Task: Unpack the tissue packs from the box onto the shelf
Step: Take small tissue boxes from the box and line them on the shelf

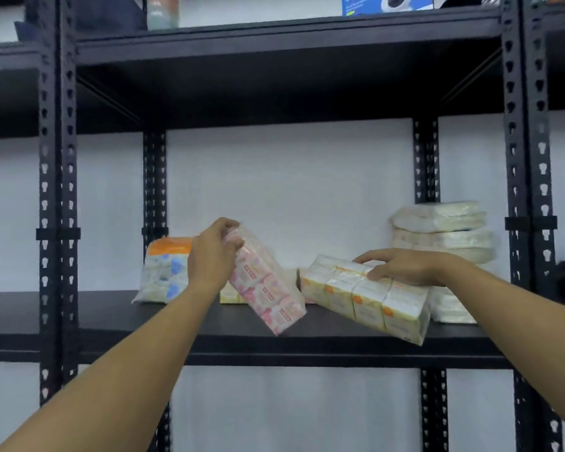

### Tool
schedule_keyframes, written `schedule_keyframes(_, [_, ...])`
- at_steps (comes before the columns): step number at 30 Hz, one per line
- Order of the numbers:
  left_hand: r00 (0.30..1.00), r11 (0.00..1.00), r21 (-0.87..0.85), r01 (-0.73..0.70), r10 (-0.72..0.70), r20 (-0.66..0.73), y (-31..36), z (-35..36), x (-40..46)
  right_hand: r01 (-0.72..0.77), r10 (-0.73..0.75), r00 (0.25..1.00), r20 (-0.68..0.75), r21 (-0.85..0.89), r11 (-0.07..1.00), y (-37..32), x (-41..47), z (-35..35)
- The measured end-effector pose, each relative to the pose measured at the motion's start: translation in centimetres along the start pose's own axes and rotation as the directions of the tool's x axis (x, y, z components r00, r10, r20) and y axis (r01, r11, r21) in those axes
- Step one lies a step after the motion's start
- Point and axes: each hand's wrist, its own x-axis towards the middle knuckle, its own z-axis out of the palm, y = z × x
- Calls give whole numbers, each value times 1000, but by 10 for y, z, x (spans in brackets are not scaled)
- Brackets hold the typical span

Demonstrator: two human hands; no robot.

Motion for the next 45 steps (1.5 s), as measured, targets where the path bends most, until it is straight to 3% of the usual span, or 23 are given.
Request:
schedule_keyframes(6, [989, 987, 64, 145, -142, -47, -43, 27, -5, -39, 40, 998, 49, -31, 999, 22, 35, 15])
schedule_keyframes(12, [969, 962, 223, 158, -194, 154, -97, 39, -12, -78, 80, 994, 75, -28, 997, 31, 64, 24])
schedule_keyframes(15, [963, 902, 428, 57, -163, 214, -109, 43, -18, -78, 80, 994, 74, -34, 996, 31, 74, 29])
schedule_keyframes(19, [971, 845, 520, -123, -5, 238, -104, 49, -22, -44, 48, 999, 20, -139, 989, 30, 83, 31])
schedule_keyframes(24, [959, 855, 468, -224, 110, 259, -89, 65, -21, -41, 12, 995, -97, -299, 953, 7, 94, 39])
schedule_keyframes(29, [901, 840, 475, -265, 40, 432, -82, 84, -24, -77, 98, 995, 7, -560, 825, -22, 95, 54])
schedule_keyframes(35, [938, 812, 506, -290, 137, 318, -94, 88, -30, -50, 83, 996, 29, -595, 802, -17, 103, 50])
schedule_keyframes(45, [955, 796, 548, -258, 125, 268, -115, 89, -24, 20, -62, 996, -70, -491, 871, 20, 127, 66])
